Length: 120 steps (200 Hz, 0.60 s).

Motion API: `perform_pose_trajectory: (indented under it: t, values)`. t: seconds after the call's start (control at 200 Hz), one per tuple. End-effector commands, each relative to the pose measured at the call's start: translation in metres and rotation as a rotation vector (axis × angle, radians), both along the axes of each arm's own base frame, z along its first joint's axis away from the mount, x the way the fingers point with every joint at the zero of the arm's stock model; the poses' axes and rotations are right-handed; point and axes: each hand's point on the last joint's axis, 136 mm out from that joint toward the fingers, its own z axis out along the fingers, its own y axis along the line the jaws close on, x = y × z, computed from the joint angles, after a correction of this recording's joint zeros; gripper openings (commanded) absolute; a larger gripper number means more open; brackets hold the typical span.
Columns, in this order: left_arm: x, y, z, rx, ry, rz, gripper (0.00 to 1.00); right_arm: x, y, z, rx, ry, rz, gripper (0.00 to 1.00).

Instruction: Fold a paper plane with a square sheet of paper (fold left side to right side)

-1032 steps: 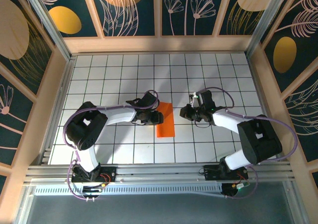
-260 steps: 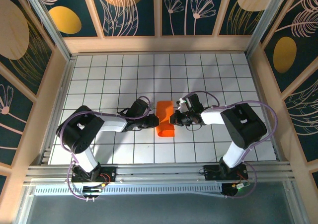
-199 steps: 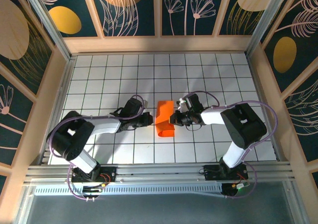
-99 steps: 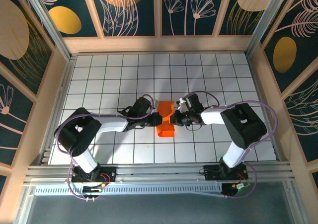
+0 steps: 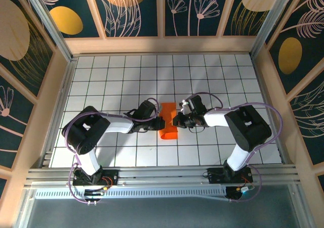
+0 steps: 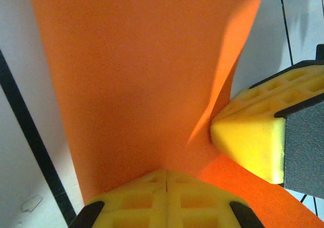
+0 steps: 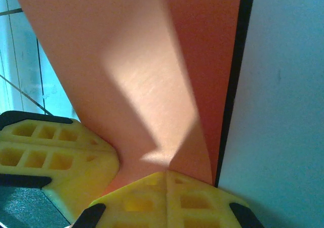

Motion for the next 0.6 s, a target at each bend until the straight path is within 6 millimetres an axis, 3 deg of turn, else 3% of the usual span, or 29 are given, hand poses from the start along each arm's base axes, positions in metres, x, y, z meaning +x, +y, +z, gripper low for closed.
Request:
perform_pose_trajectory:
  t: [0.0, 0.175, 0.596]
  values:
    - [-0.004, 0.0, -0.008, 0.032, 0.0, -0.018, 0.03, -0.032, -0.035, -0.051, -0.222, 0.128, -0.019, 0.0]
    - [-0.006, 0.002, -0.011, 0.048, 0.006, -0.021, 0.03, -0.024, -0.027, -0.037, -0.176, 0.097, -0.015, 0.0]
    - [-0.007, 0.004, -0.014, 0.061, 0.01, -0.014, 0.03, 0.013, -0.002, 0.04, -0.048, -0.087, -0.021, 0.0]
